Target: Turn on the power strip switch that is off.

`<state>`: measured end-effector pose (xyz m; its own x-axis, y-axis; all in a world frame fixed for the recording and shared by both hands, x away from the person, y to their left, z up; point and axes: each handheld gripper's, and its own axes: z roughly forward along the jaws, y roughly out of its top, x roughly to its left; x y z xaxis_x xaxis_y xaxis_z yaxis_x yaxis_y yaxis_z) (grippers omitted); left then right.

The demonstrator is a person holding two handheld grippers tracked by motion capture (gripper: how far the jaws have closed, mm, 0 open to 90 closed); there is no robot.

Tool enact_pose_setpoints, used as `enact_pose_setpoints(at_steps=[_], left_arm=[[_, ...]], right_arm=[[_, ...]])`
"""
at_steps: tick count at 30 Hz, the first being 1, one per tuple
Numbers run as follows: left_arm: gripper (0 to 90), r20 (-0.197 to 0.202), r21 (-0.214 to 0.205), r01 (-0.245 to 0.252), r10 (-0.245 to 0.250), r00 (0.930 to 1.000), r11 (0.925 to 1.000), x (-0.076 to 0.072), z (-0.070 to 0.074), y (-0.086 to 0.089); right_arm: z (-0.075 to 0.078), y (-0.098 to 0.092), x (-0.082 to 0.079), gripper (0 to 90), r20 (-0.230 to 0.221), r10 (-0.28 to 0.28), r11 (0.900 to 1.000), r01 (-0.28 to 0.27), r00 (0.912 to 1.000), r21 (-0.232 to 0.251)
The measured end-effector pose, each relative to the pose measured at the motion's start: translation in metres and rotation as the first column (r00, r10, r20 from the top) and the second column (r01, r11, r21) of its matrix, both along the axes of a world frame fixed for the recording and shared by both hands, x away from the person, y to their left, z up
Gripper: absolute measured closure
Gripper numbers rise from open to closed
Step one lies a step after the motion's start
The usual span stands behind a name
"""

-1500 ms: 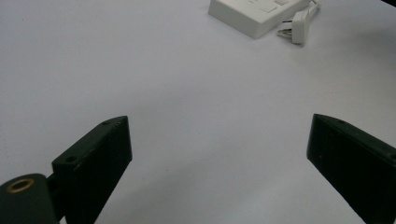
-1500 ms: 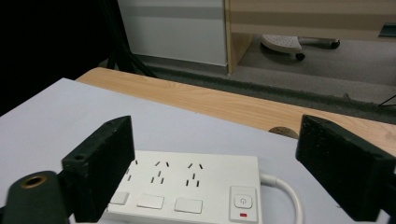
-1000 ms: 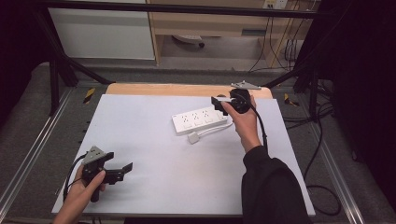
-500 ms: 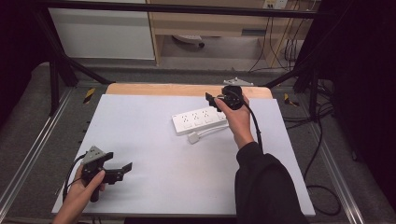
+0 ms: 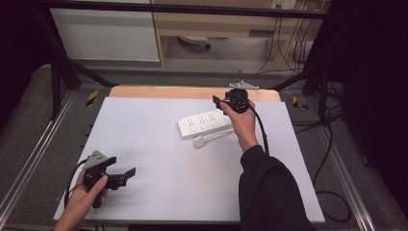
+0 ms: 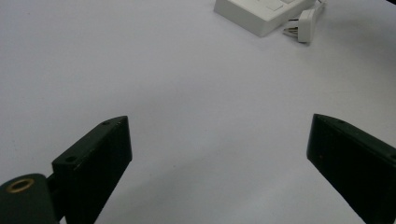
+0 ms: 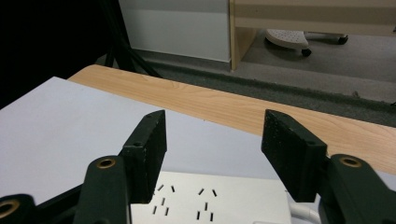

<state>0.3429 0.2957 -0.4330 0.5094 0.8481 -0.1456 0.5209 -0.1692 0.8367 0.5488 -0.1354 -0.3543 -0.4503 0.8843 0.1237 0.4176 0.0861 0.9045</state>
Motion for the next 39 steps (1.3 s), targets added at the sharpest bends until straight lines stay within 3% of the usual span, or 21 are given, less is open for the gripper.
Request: enact_pose_setpoints(at_steps=[5,31,39], left_arm=[[6.8,-0.003,-0.019,0.004,-0.004,1.0000,0.9998,0.000,0.001,0.000],[6.8,-0.007,-0.013,-0.002,0.002,1.0000,0.9999,0.000,0.001,0.002],[6.8,-0.008,-0.021,-0.003,0.003,1.0000,0.9998,0.000,0.001,0.002]], right_arm=[[-0.003,0.001,0.002,43.8,-0.009,-0.003,1.0000,0.003,1.0000,-0.007],[-0.032,0.025,0.008,65.3,-0.082,0.059,0.9944,-0.066,0.9949,-0.082],[-0.038,0.031,0.007,69.0,-0.095,0.078,0.9930,-0.086,0.9924,-0.080]])
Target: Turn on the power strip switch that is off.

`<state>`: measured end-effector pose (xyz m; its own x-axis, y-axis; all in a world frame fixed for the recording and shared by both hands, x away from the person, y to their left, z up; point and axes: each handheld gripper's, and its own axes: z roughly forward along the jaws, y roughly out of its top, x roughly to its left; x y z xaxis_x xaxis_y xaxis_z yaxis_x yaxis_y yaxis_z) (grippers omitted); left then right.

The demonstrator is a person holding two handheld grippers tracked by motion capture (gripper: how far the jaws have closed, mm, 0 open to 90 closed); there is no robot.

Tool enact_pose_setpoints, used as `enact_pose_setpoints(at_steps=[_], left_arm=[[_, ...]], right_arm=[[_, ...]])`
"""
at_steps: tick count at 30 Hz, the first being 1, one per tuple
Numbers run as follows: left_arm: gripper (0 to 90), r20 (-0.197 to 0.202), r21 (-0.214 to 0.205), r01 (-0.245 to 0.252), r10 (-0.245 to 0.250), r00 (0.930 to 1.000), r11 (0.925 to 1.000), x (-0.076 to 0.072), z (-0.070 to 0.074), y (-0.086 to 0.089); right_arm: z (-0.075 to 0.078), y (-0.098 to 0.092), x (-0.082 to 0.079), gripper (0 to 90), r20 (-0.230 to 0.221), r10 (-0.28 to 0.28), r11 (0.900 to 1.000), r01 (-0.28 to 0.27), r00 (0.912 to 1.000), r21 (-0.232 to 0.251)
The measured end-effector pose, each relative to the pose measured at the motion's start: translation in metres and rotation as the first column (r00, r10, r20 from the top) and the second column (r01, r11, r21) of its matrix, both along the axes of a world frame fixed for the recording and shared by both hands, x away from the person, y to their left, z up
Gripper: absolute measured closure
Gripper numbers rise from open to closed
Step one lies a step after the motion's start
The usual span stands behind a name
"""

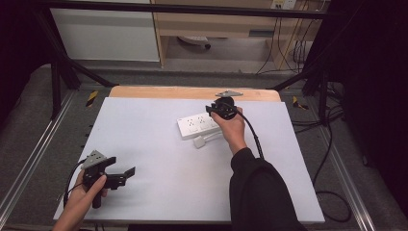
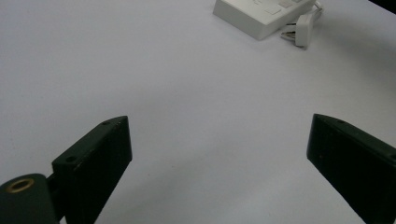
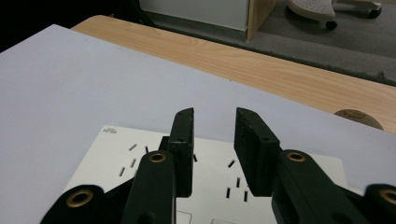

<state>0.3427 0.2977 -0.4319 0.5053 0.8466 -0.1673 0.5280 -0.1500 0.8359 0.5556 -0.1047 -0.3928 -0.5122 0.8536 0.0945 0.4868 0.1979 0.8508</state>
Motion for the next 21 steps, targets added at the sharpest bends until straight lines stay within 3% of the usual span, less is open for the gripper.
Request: enact_pose_setpoints(at_steps=[15,21], left_arm=[[6.8,0.000,0.005,-0.004,0.004,1.0000,1.0000,0.000,0.000,0.001],[6.8,-0.002,0.006,-0.002,0.002,1.0000,1.0000,0.000,0.000,0.000]], right_arm=[[-0.012,0.004,-0.002,78.5,-0.009,0.031,0.9990,-0.031,0.9995,-0.033],[-0.018,0.004,-0.006,80.7,-0.012,0.038,0.9990,-0.039,0.9992,-0.022]])
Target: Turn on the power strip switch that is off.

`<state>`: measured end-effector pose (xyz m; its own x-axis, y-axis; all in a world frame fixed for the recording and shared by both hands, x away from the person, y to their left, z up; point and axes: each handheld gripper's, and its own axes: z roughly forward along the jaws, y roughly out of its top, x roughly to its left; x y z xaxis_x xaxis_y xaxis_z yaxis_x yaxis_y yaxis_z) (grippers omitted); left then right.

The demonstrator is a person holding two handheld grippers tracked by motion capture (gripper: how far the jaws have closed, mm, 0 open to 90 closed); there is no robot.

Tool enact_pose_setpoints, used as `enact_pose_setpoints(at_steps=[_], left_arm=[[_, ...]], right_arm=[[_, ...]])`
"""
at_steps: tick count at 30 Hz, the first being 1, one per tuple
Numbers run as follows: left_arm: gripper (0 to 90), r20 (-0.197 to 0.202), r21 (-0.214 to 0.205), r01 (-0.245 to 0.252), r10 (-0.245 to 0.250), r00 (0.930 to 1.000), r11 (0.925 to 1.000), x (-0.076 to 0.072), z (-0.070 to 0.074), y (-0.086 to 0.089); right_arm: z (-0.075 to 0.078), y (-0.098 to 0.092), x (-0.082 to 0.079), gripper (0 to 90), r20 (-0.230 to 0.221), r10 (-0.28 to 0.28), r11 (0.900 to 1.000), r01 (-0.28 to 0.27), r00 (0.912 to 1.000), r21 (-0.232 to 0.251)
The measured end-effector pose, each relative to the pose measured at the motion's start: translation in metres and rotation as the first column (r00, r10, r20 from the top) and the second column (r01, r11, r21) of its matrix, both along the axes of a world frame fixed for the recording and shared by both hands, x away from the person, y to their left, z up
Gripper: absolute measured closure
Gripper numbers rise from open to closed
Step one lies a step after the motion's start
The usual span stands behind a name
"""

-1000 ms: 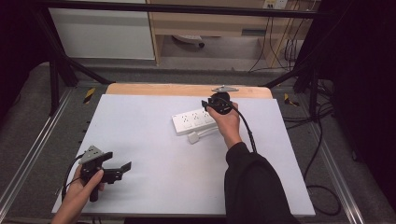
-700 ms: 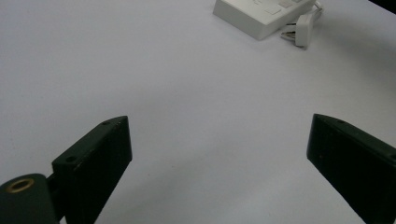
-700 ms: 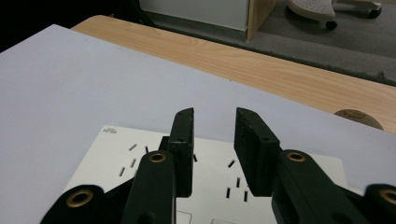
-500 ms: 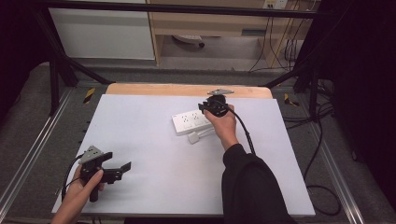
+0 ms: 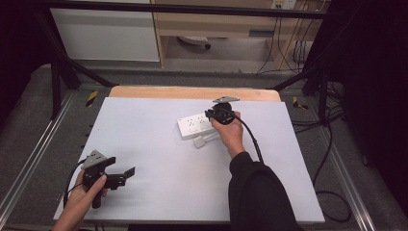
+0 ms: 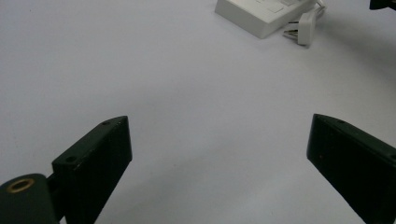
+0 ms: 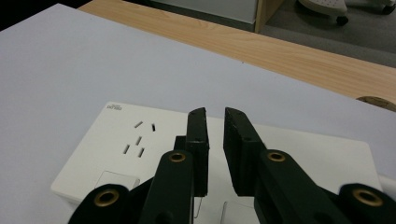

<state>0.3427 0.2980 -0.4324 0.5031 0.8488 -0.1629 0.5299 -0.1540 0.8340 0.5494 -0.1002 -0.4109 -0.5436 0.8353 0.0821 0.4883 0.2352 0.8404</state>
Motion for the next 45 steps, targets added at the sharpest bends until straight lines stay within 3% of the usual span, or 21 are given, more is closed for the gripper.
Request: enact_pose_setpoints(at_steps=[19,45], left_arm=[[6.7,0.000,-0.001,-0.002,0.002,1.0000,1.0000,0.000,0.000,0.001],[6.8,0.000,0.001,-0.001,0.001,1.0000,1.0000,0.000,0.000,0.001]], right_arm=[[-0.017,0.014,-0.004,87.2,-0.005,0.027,0.9996,-0.027,0.9996,0.000],[-0.028,0.024,-0.010,88.9,0.004,0.047,0.9989,-0.047,0.9989,0.002]])
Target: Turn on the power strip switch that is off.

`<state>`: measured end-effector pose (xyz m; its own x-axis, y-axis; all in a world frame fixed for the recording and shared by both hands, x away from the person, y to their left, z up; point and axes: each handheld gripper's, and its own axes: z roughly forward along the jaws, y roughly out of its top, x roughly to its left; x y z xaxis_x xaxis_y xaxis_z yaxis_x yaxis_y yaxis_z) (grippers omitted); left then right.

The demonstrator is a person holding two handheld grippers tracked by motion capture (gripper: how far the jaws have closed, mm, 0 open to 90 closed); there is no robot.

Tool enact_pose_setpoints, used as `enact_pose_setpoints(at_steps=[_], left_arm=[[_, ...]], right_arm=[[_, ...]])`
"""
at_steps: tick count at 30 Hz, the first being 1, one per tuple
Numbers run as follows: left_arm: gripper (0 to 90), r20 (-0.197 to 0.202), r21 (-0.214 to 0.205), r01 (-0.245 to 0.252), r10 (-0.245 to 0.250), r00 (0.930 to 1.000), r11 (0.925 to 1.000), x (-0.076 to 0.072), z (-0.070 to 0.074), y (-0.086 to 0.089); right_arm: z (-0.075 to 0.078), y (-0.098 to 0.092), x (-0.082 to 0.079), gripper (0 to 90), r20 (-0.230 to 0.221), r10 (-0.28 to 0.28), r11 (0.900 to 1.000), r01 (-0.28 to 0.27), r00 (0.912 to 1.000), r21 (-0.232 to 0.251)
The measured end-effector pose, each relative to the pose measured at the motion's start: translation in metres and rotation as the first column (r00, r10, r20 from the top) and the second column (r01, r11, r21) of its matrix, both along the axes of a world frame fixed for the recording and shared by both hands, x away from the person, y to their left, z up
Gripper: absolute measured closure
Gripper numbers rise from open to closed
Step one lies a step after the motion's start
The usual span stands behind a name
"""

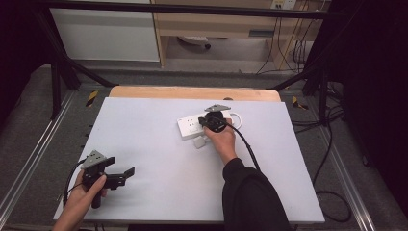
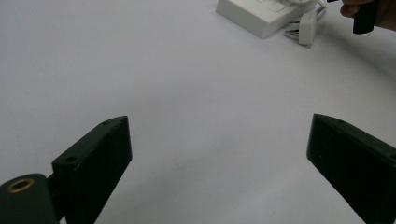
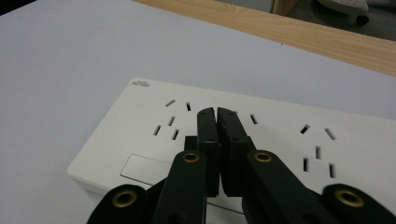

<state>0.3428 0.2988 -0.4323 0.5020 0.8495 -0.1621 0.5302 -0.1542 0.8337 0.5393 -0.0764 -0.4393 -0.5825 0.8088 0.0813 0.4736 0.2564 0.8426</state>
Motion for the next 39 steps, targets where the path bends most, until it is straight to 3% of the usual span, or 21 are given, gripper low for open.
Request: enact_pose_setpoints(at_steps=[26,39], left_arm=[[6.7,0.000,0.001,-0.001,0.001,1.0000,1.0000,0.000,0.000,0.000],[6.8,0.000,0.001,-0.001,0.001,1.0000,1.0000,0.000,0.000,0.000]], right_arm=[[-0.003,0.008,-0.016,89.3,0.014,0.052,0.9985,-0.052,0.9986,-0.017],[-0.006,0.009,-0.021,90.0,0.012,0.064,0.9979,-0.064,0.9979,0.005]])
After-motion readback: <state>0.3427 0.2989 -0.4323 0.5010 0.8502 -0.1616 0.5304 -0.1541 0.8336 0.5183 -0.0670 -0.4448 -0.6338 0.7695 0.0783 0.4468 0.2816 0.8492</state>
